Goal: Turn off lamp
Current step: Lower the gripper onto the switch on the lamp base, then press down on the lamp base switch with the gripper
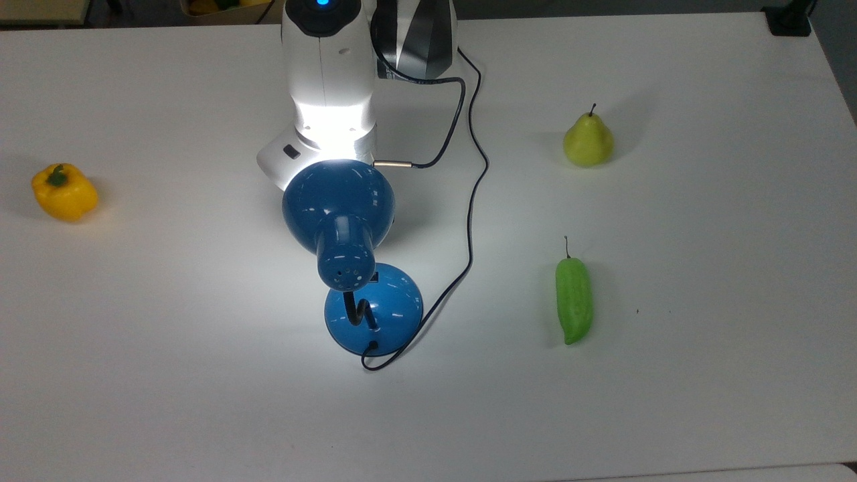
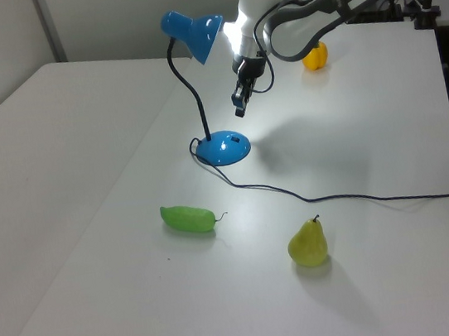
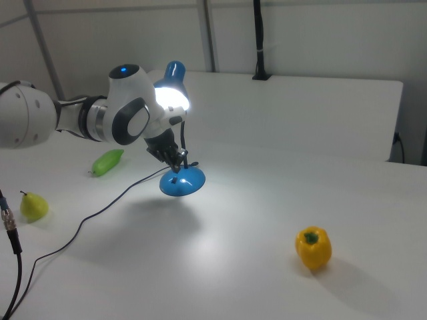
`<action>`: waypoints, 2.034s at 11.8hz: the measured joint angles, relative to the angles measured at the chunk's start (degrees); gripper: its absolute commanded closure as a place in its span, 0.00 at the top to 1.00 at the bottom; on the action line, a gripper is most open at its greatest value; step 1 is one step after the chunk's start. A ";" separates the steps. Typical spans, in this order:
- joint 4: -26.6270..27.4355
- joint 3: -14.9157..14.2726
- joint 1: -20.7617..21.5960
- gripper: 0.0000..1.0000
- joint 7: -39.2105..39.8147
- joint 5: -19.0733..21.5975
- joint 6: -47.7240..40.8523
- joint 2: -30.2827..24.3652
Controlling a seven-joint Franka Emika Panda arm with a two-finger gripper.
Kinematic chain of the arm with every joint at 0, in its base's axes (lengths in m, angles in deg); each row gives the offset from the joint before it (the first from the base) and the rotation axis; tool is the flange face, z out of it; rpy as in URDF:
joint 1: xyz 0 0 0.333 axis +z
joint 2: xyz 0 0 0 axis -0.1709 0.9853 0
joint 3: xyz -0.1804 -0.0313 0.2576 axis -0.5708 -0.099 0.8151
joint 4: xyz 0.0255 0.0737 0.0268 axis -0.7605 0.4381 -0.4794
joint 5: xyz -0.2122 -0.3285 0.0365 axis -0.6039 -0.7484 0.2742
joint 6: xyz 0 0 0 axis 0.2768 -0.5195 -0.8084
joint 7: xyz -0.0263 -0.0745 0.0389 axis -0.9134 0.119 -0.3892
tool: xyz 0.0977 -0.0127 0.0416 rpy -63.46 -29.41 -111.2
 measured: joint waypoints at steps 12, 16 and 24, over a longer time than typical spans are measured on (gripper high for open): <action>2.43 0.66 0.79 0.00 0.00 0.00 7.24 2.97; 2.45 0.77 0.93 0.00 0.00 0.00 8.10 3.45; 2.71 0.76 1.37 0.00 0.00 0.00 8.24 3.49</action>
